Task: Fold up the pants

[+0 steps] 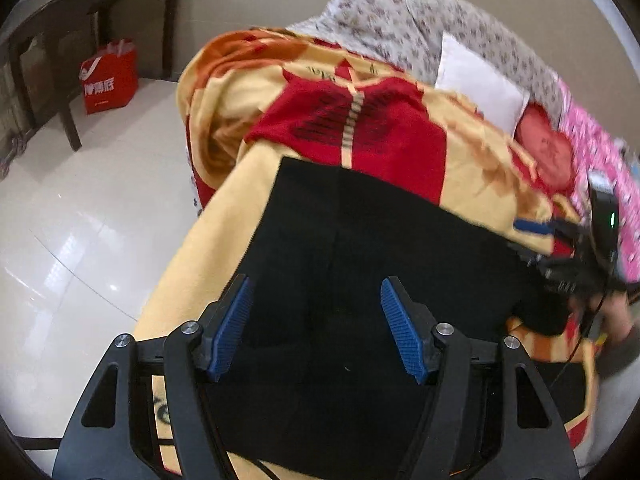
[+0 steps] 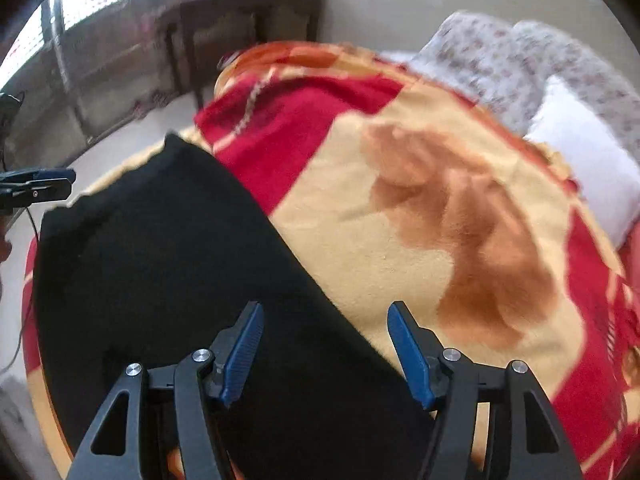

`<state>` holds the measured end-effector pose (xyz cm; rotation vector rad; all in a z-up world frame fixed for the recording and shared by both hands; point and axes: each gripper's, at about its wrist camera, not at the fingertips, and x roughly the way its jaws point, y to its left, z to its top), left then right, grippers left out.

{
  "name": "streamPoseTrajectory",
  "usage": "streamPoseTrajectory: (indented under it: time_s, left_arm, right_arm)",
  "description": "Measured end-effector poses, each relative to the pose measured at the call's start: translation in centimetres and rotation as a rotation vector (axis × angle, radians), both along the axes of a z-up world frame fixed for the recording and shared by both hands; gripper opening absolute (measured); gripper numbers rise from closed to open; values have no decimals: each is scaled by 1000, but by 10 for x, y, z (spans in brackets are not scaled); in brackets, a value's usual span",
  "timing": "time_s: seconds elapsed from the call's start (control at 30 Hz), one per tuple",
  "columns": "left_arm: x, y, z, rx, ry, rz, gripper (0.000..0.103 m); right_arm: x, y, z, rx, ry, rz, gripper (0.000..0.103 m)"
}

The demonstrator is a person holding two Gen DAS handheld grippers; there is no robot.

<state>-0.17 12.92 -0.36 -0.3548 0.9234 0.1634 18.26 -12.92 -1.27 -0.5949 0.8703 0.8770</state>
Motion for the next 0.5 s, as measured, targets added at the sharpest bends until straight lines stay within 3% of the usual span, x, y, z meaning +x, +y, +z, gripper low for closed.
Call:
streamPoseTrajectory:
  time_s: [0.1,0.17,0.23,0.27,0.33,0.5]
  left_arm:
    - [9,-3,-14,33,45,-1,66]
    - [14,0,-22,31,62,10,66]
    - [15,5,-27,22,73,25,66]
    - [15,7,-29,13,81,34,66]
    - [12,13,-26,-6,78,49,66]
    - [-21,34,11,-50,-36,115,66]
  right_arm:
    - [15,1,-14,-16,63,37,61]
    - [14,2,-23,-24,94,75,43]
    - [8,2,-24,-3,90,86,14]
    - [5,3,-22,-5,76,83,8]
    - [-13,2,-11,4,34,86,5]
    - [-87,-19,38,127,-15,130,5]
